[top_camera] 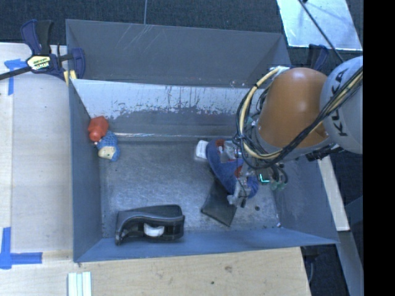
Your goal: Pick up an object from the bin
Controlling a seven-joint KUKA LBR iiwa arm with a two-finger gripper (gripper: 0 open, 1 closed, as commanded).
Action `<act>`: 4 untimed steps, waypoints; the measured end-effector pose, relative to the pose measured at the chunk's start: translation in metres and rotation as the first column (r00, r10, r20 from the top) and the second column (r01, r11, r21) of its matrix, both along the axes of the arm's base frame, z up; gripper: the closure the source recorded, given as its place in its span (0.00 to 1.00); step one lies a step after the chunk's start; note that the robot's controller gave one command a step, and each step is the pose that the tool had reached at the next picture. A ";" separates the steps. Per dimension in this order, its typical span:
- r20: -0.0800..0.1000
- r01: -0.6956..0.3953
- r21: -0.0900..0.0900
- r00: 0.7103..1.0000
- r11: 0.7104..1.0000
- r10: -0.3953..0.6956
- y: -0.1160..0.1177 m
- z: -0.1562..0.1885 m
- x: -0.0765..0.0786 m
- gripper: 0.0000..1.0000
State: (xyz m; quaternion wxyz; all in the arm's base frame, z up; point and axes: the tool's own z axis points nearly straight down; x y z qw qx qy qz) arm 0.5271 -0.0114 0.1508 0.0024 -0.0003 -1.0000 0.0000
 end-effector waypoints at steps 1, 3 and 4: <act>0.002 -0.220 0.001 0.975 0.975 0.220 -0.010 -0.082 -0.028 0.00; 0.010 -0.564 -0.003 0.826 0.826 0.564 -0.034 -0.045 -0.014 0.00; 0.004 -0.467 0.001 0.884 0.884 0.467 -0.045 -0.082 -0.006 0.00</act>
Offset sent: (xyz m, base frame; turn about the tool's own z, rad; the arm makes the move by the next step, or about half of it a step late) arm -0.0274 -0.0102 -0.0808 -0.2219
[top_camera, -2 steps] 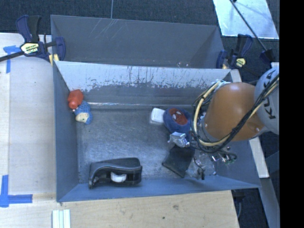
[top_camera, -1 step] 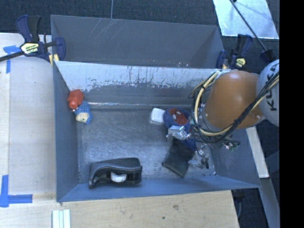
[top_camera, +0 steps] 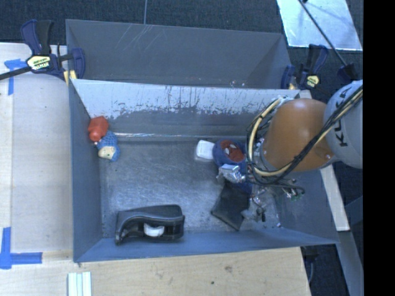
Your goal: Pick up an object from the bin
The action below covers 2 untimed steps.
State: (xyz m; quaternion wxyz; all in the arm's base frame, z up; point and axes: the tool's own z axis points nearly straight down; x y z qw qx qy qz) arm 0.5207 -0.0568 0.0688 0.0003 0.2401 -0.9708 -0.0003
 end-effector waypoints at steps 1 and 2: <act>0.012 -0.106 0.000 0.994 0.994 0.106 -0.005 0.003 -0.036 0.00; 0.008 -0.106 0.000 0.994 0.994 0.106 -0.005 0.002 -0.037 1.00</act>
Offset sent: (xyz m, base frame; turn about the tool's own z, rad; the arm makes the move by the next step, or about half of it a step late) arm -0.0384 -0.0056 0.0012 -0.1076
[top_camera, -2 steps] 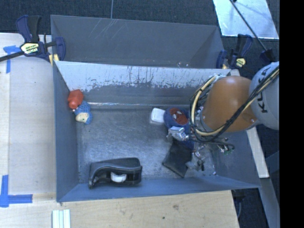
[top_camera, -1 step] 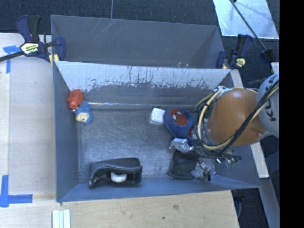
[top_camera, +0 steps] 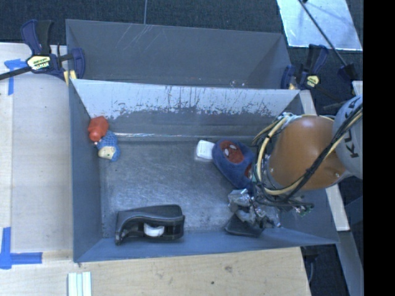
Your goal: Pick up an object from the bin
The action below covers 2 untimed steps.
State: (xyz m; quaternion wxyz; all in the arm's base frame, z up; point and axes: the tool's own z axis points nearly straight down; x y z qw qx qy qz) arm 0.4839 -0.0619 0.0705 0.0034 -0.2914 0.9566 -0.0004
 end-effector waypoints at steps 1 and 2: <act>-0.001 0.001 -0.001 1.000 1.000 -0.001 0.001 0.011 0.001 1.00; 0.001 0.002 0.000 1.000 1.000 -0.002 0.001 0.020 0.002 1.00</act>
Offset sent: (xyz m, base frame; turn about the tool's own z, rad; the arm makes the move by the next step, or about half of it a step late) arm 0.0002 0.0002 0.0102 0.0000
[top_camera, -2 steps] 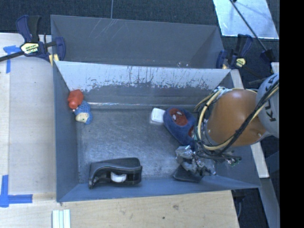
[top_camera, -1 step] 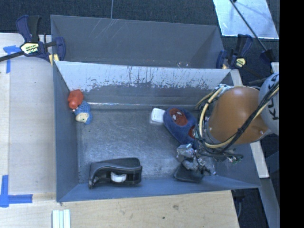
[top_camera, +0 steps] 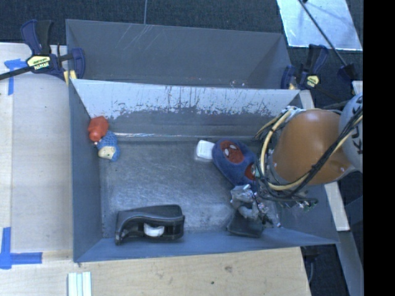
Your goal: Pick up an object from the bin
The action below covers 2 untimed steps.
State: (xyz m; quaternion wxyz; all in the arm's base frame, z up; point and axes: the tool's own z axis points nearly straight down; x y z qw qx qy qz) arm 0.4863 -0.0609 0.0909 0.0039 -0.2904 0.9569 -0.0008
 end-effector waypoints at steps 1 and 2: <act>0.004 0.002 -0.002 1.000 1.000 -0.002 0.000 0.094 0.003 1.00; -0.003 0.005 0.000 1.000 1.000 -0.005 0.000 0.096 0.004 1.00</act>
Offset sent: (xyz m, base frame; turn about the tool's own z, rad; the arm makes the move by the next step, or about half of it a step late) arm 0.0001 0.0000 0.0896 0.0000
